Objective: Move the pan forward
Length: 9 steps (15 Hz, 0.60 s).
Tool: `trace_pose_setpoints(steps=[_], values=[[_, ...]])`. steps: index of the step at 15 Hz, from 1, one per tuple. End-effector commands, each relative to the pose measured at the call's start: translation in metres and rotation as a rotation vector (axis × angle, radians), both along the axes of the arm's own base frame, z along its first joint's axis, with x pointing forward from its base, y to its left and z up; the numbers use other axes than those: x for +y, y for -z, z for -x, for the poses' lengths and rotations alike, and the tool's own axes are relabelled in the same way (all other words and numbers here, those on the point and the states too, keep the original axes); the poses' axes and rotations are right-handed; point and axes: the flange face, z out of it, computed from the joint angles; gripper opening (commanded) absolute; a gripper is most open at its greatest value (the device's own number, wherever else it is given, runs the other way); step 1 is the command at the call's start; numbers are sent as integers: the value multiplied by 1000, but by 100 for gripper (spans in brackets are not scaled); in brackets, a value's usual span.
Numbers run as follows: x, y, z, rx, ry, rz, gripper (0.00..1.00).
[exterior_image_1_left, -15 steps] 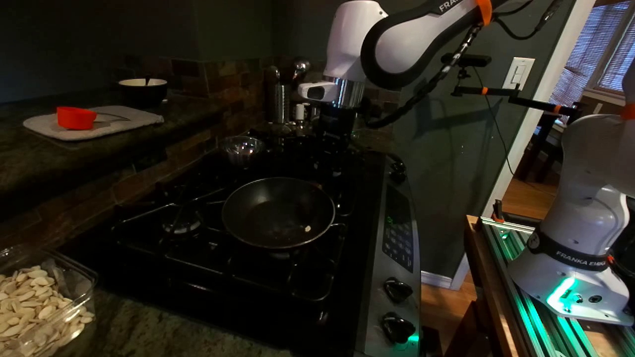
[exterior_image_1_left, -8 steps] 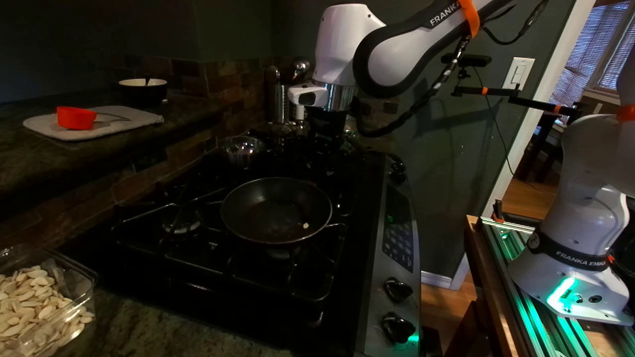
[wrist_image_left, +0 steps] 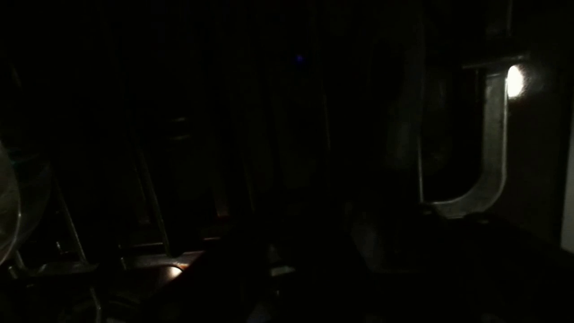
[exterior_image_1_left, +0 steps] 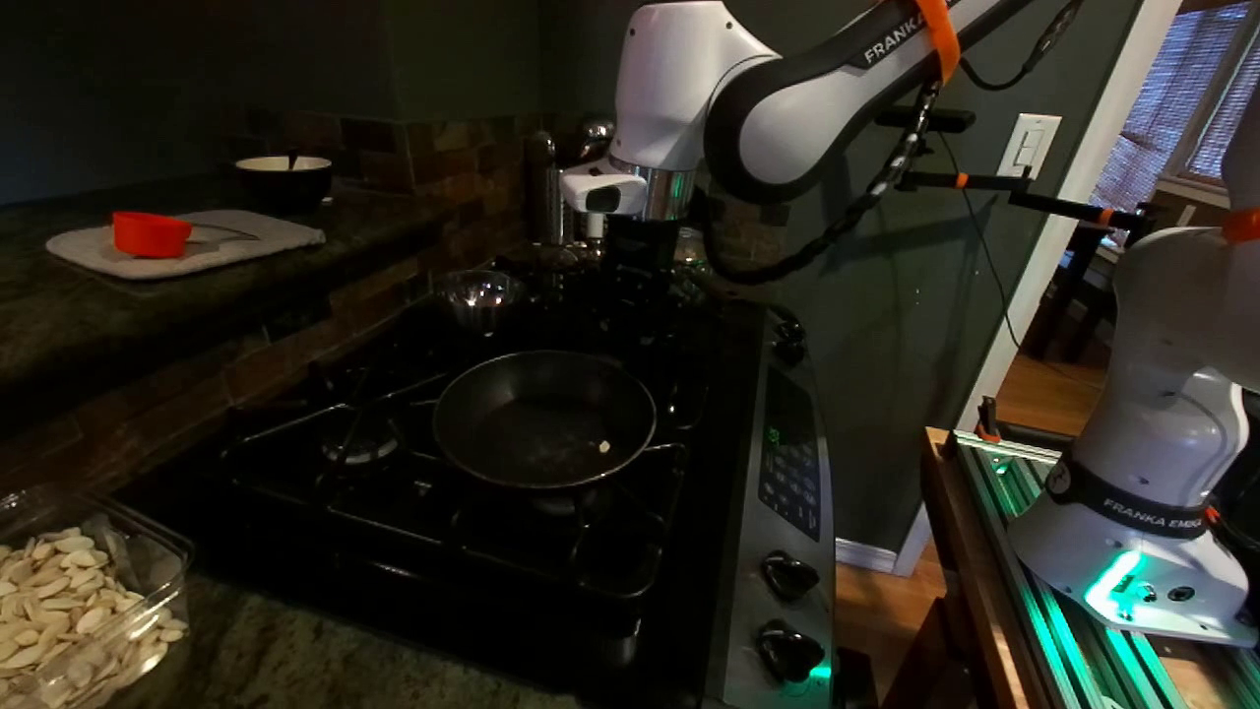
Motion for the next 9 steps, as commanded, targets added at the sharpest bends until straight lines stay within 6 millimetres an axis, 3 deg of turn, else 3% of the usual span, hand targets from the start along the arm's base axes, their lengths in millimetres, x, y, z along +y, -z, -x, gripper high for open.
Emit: trace_pose_setpoints(steps=[1,4,5,9], values=[[0,-1,0,1,0,0,32],[0,-1,0,1,0,0,32],[0,-1,0,1,1,0,8],[-5,3,-2,24,-98,32,8]])
